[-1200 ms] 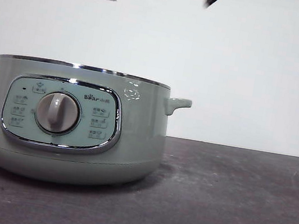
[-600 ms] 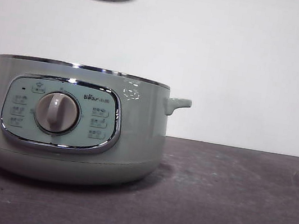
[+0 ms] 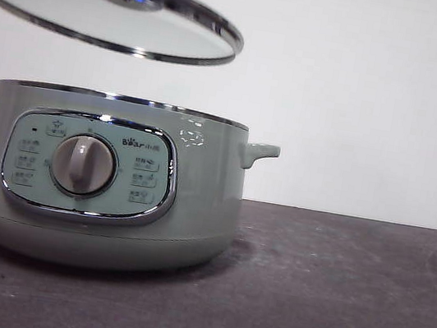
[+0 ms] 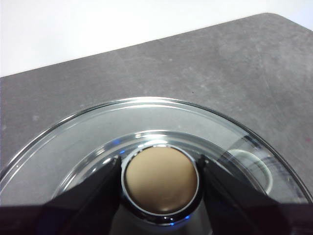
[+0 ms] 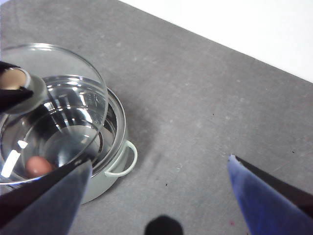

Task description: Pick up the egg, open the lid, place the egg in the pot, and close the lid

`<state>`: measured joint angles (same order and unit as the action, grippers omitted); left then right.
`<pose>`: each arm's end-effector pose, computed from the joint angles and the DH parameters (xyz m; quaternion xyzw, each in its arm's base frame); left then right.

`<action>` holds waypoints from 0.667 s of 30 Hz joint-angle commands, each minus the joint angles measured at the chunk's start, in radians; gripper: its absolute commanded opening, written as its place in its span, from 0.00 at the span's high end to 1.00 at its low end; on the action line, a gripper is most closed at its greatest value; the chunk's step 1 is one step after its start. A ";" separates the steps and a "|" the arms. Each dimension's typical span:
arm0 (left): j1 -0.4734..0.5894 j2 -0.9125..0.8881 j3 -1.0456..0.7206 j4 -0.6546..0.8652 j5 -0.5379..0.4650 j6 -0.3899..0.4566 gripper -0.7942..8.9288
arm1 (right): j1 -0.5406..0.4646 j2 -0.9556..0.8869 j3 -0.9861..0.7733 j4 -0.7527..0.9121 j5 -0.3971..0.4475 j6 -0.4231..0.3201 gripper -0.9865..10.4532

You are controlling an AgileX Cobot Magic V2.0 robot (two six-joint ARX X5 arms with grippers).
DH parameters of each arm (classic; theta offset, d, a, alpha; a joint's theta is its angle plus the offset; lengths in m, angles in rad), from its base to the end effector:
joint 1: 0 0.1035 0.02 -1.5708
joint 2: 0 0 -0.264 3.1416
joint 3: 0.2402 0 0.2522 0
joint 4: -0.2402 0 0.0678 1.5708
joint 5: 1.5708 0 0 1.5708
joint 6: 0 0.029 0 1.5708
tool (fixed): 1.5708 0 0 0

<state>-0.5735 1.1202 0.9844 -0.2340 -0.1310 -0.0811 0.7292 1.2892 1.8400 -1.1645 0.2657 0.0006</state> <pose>0.2086 -0.1302 0.3325 0.0245 0.1812 -0.2085 0.9608 0.1559 0.1291 0.4813 -0.1439 0.2655 0.2189 0.9278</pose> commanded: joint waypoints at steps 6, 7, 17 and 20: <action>-0.003 0.033 -0.056 0.166 -0.026 -0.024 0.93 | 0.002 -0.033 0.000 -0.019 0.004 0.027 0.50; -0.003 0.045 -0.056 0.174 -0.025 -0.024 0.93 | 0.002 -0.037 0.000 -0.020 0.004 0.028 0.50; -0.003 0.143 -0.056 0.206 -0.024 -0.027 0.93 | 0.002 -0.060 0.000 -0.023 0.007 0.029 0.50; -0.003 0.147 -0.056 0.202 -0.024 -0.027 0.93 | -0.001 -0.060 0.000 -0.023 0.007 0.029 0.50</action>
<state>-0.5735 1.2781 0.9234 -0.0780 -0.1539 -0.0994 0.7288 1.2316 1.8400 -1.1892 0.2668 0.0158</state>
